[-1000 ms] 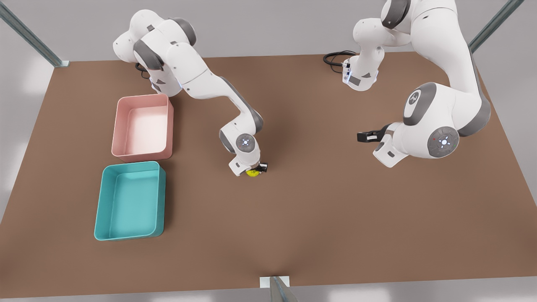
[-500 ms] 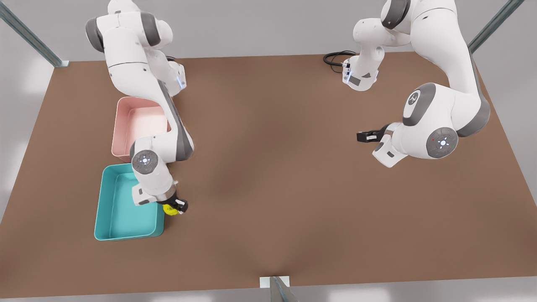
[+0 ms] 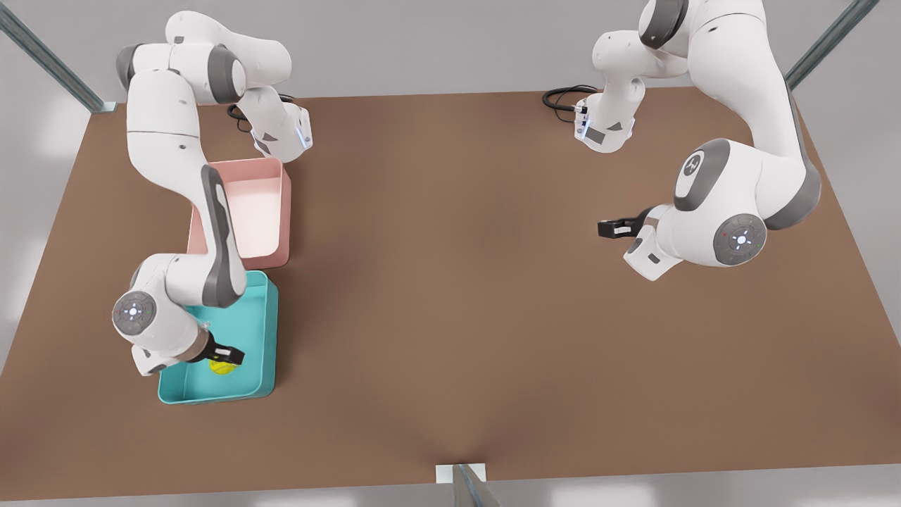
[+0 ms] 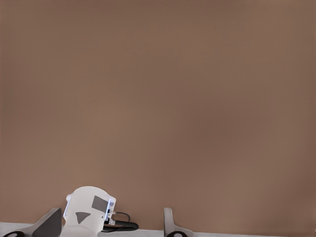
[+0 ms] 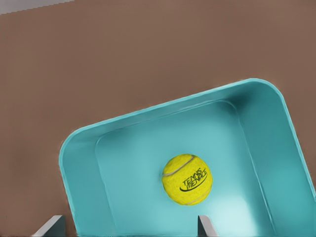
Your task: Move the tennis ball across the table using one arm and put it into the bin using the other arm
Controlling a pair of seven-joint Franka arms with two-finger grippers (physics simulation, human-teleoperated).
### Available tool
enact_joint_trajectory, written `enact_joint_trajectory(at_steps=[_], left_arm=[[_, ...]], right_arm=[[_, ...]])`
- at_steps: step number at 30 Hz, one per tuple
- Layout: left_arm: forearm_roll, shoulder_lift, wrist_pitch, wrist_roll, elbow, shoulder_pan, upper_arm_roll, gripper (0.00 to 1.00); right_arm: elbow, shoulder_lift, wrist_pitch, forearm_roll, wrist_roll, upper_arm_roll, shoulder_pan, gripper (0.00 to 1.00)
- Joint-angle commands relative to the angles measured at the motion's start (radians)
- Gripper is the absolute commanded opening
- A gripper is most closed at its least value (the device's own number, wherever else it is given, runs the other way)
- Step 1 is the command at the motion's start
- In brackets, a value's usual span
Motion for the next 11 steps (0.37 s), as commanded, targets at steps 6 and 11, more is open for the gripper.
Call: enact_joint_trajectory(at_steps=[6,11], left_arm=[[0.082,-0.004,0.008,-0.002,0.0,-0.001,-0.043,1.0],[0.081,-0.004,0.004,-0.004,0.0,0.0,-0.043,1.0]], right_arm=[[0.175,-0.248,-0.654,-0.057,-0.065,0.153,-0.065,1.0],[0.072,-0.356,-0.656,-0.06,-0.062,0.187,-0.114,1.0]])
